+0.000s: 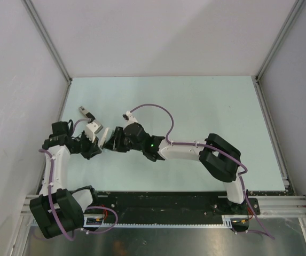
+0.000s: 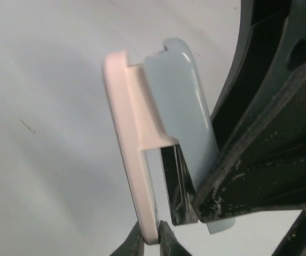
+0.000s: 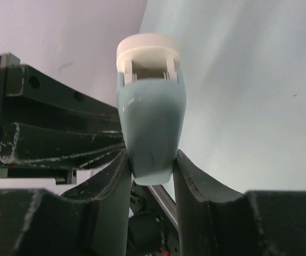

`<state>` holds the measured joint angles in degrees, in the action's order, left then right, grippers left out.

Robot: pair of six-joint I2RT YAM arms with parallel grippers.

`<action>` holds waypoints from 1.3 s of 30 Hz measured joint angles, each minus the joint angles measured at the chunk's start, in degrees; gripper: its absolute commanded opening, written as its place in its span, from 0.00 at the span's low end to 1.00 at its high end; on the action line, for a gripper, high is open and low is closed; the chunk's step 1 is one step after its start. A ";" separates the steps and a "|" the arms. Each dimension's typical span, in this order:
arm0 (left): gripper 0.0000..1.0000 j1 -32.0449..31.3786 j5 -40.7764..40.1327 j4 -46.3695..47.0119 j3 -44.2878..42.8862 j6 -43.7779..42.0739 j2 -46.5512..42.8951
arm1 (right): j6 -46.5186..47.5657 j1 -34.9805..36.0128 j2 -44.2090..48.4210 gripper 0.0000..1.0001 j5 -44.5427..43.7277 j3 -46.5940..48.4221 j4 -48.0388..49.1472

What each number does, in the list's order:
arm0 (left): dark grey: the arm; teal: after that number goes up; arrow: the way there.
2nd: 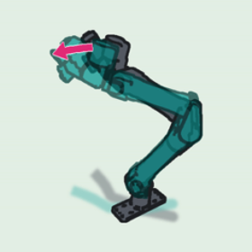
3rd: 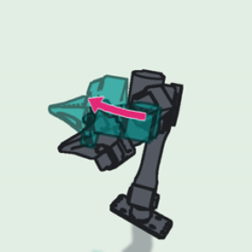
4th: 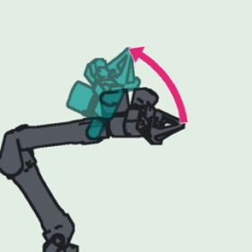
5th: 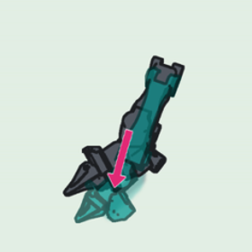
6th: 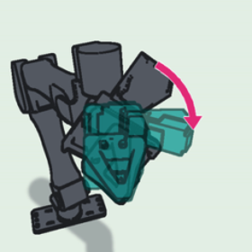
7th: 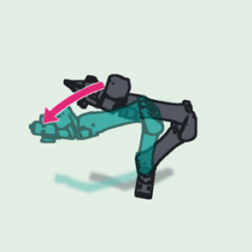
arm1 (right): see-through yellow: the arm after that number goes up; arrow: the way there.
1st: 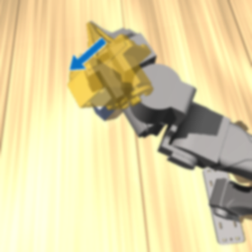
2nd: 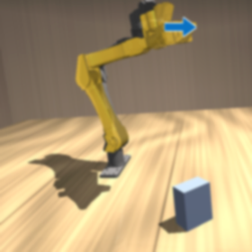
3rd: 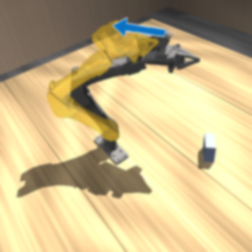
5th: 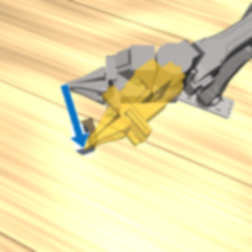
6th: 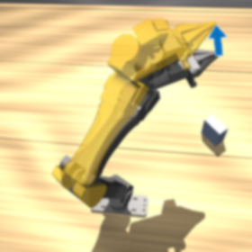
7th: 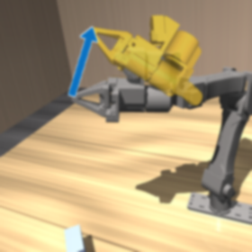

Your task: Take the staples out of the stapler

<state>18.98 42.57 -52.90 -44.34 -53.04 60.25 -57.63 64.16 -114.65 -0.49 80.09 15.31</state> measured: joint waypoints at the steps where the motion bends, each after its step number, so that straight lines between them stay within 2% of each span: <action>1: 0.10 0.00 -0.39 -0.02 0.15 -0.63 0.00 | 0.72 -0.07 0.09 0.00 1.05 -0.37 -0.02; 9: 0.08 -0.22 -5.16 2.14 0.52 -5.95 0.07 | 7.37 -1.68 2.10 0.00 9.60 -1.90 -3.85; 18: 0.09 -0.22 -8.92 6.05 2.71 -9.18 -3.19 | 15.98 -3.43 3.67 0.00 14.86 -1.90 -7.56; 29: 0.11 -2.80 -14.99 16.11 9.88 -20.76 -10.40 | 30.34 -2.64 4.44 0.00 12.81 -1.90 -12.07; 36: 0.13 -8.55 -20.35 21.57 14.56 -26.56 -14.73 | 33.33 -2.45 4.44 0.00 11.69 -2.10 -14.03; 39: 0.19 -9.73 -21.40 22.71 14.53 -25.38 -14.34 | 33.03 -2.45 4.44 0.00 11.39 -2.14 -13.94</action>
<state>9.26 21.17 -30.20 -29.80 -78.41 45.91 -24.60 61.71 -110.21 10.90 77.95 1.37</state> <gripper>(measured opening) 0.162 0.370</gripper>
